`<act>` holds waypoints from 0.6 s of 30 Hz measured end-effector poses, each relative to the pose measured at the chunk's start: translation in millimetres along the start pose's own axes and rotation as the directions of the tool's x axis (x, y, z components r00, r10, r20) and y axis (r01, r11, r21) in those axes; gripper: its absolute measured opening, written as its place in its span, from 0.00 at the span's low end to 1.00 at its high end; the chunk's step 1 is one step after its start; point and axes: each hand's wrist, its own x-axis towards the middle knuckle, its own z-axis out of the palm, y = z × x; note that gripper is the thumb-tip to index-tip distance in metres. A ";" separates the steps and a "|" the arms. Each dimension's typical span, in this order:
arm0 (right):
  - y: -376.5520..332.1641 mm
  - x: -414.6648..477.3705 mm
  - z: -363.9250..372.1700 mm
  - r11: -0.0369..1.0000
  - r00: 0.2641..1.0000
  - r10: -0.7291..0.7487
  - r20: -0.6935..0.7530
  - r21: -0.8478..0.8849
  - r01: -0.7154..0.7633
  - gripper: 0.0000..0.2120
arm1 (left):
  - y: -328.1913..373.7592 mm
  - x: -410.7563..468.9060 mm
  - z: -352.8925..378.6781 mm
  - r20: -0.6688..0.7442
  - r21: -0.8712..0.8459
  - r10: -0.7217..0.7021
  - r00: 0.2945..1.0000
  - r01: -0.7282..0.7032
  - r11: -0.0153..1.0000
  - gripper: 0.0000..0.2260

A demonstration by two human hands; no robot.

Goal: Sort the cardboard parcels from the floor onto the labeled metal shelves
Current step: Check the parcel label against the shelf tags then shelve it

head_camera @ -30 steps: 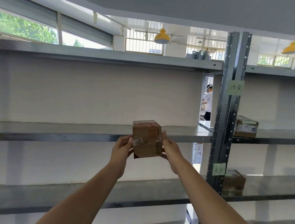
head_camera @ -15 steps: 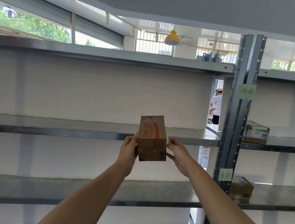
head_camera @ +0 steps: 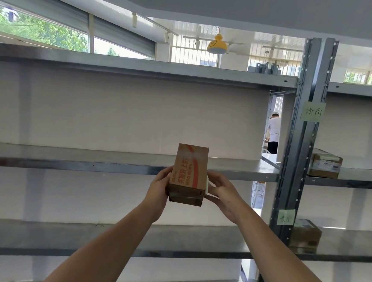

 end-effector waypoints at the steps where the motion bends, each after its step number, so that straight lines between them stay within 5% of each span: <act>1: 0.2 -0.7 0.2 1.000 1.000 0.006 -0.013 0.019 -0.005 0.20 | -0.5 0.1 -0.5 -0.001 0.033 0.007 1.000 -0.007 0.999 0.14; 7: 1.7 -2.8 0.2 0.998 0.995 -0.030 -0.094 0.053 0.035 0.19 | -0.2 -1.8 -5.6 0.019 0.094 -0.059 0.998 0.057 0.994 0.15; 13: 2.7 1.9 7.3 0.994 0.982 -0.032 -0.188 -0.112 0.011 0.16 | -8.2 -4.3 -6.1 0.024 0.033 -0.050 0.998 0.049 0.998 0.14; 18: -0.4 1.5 9.6 0.998 0.987 0.030 -0.155 -0.053 -0.039 0.14 | -11.0 1.6 -14.1 0.014 0.017 -0.017 1.000 0.017 1.000 0.23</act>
